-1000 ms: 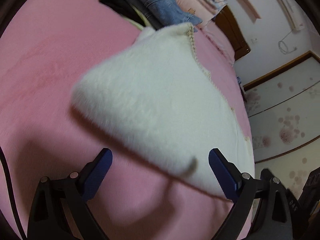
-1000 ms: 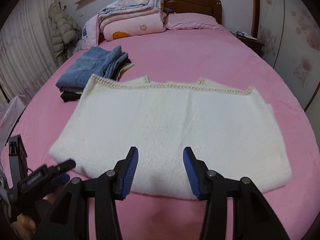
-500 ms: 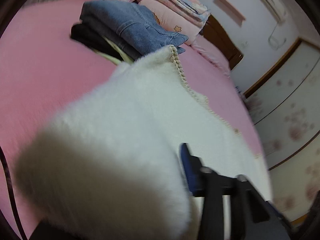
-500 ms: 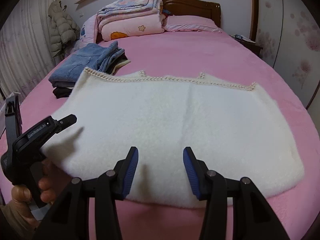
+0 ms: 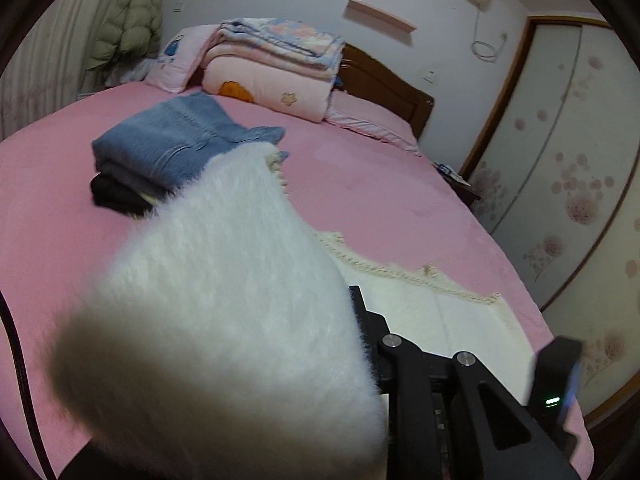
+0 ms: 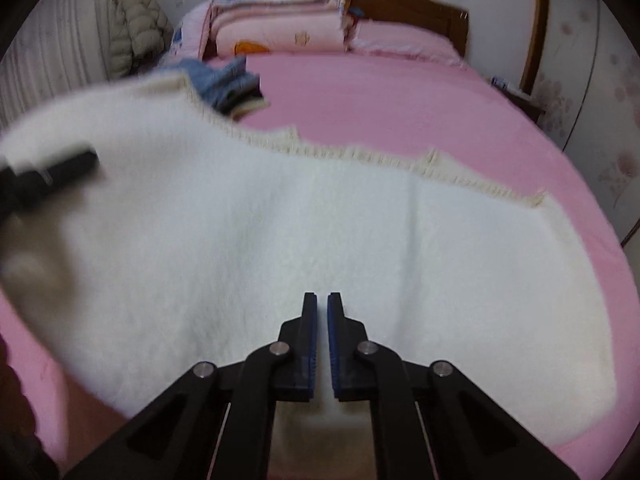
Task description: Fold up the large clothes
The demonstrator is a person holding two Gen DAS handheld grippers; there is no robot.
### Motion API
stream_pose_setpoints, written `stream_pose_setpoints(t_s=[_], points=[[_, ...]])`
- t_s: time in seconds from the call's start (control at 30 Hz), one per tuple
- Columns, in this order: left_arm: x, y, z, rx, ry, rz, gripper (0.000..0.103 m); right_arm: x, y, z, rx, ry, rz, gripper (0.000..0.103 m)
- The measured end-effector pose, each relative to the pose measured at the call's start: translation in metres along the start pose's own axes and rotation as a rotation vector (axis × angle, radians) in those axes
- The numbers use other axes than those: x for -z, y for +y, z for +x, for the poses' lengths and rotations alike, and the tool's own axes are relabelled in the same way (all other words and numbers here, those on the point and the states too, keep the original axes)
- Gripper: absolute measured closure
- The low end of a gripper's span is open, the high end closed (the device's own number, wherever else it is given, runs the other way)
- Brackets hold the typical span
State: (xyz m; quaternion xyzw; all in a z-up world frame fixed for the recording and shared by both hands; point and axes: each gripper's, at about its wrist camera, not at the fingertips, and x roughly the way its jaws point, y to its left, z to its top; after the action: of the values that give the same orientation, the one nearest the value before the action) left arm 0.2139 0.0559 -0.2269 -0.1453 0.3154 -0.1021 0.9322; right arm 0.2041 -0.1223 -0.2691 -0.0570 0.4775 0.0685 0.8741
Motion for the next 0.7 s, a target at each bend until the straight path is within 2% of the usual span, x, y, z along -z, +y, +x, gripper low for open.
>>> stream_pose_setpoints(t_s=[0.2, 0.37, 0.47, 0.6, 0.67, 0.7], points=[[-0.008, -0.046, -0.002, 0.052, -0.022, 0.106, 0.083, 0.009, -0.023, 0.022, -0.121, 0.018, 0.123, 0.099], [-0.01, -0.1, 0.003, 0.132, -0.031, 0.185, 0.083, 0.013, -0.042, 0.025, -0.249, 0.014, 0.212, 0.099], [-0.006, -0.133, 0.016, 0.161, -0.014, 0.228, 0.083, 0.014, -0.056, 0.027, -0.347, 0.018, 0.271, 0.099], [0.001, -0.177, 0.036, 0.203, 0.016, 0.275, 0.083, 0.023, -0.097, 0.016, -0.517, 0.02, 0.425, 0.101], [0.01, -0.203, 0.051, 0.23, 0.047, 0.3, 0.083, 0.033, -0.122, -0.004, -0.478, -0.008, 0.46, 0.101], [0.016, -0.214, 0.056, 0.242, 0.064, 0.309, 0.083, 0.041, -0.137, -0.015, -0.429, -0.013, 0.468, 0.101]])
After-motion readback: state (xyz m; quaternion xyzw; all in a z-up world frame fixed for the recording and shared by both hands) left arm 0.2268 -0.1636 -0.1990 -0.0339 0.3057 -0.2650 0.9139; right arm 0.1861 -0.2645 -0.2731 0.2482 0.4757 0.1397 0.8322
